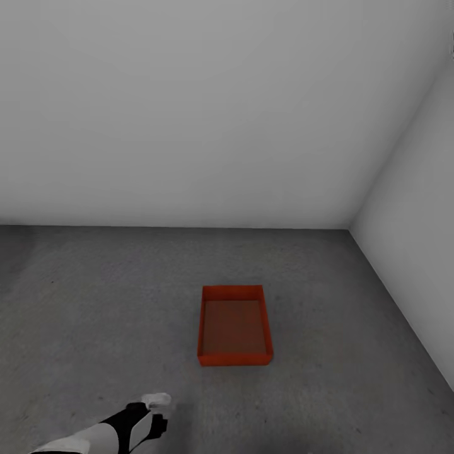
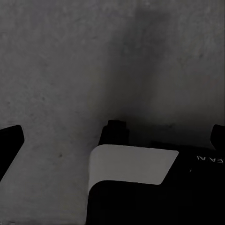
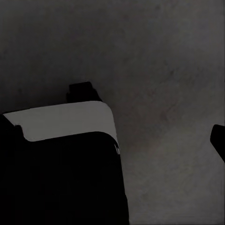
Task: Move the two storage containers from the living room to the garage. In the garage, place one container on the floor and stack the other container on top of it (either order is fine).
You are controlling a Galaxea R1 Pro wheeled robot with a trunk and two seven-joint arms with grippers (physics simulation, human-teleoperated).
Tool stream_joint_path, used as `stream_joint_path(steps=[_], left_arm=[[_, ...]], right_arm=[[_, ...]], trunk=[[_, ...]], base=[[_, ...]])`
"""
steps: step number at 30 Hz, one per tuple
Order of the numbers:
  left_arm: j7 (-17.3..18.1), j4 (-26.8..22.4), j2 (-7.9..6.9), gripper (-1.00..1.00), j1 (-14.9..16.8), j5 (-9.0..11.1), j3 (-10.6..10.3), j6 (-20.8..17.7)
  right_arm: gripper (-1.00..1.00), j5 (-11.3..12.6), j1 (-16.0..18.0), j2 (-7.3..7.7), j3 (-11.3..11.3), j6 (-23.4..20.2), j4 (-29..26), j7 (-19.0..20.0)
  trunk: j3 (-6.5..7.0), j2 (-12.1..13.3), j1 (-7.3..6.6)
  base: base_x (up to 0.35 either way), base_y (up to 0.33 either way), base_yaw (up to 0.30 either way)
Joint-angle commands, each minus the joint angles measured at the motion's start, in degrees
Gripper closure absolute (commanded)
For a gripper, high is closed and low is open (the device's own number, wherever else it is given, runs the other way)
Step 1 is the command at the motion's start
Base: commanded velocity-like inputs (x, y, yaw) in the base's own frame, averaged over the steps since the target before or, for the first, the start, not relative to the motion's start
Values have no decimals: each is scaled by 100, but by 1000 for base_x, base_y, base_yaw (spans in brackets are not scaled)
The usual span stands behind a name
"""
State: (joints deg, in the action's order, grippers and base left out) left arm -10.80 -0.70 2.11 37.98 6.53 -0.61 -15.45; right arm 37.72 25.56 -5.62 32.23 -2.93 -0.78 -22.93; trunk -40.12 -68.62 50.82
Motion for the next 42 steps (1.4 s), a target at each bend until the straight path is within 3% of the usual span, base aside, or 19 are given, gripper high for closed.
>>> stream_joint_path(steps=[1, 5, 12, 15, 16, 26, 42], left_arm=[[-27, -8, -50, -100, -64, 64, -13, 42], [-27, 18, -157, -100, -140, 74, -14, 127], [-27, 42, -189, -100, -274, 71, -11, 164], [16, 43, -206, -100, -508, 58, -12, 179], [561, 44, -396, -100, -674, 75, -10, 185], [690, 44, -489, -100, -838, 77, -10, 531], [702, 45, -605, -100, -912, 77, -9, 569]], right_arm=[[-100, 25, -45, -58, 61, 173, 90, -9], [-100, 25, -276, -131, 56, 512, 213, 25], [-100, 27, -378, -133, 55, 601, 248, 151], [-100, 25, -535, -111, 55, 608, 253, 472], [-100, 21, -736, -92, 55, 615, 254, 887], [-100, 16, -754, -70, 58, 618, 254, 930], [-100, 18, -755, 37, 64, 686, 254, 938]], trunk=[[6, -2, 0], [40, -2, 0], [103, -2, 0], [130, -2, 0], [139, -2, 0], [229, -2, 0], [374, -2, 0]], base=[[0, 0, 0], [0, 0, 0], [0, 0, 0], [0, 0, 0], [0, 0, 0], [0, 0, 0], [0, 0, -43]])
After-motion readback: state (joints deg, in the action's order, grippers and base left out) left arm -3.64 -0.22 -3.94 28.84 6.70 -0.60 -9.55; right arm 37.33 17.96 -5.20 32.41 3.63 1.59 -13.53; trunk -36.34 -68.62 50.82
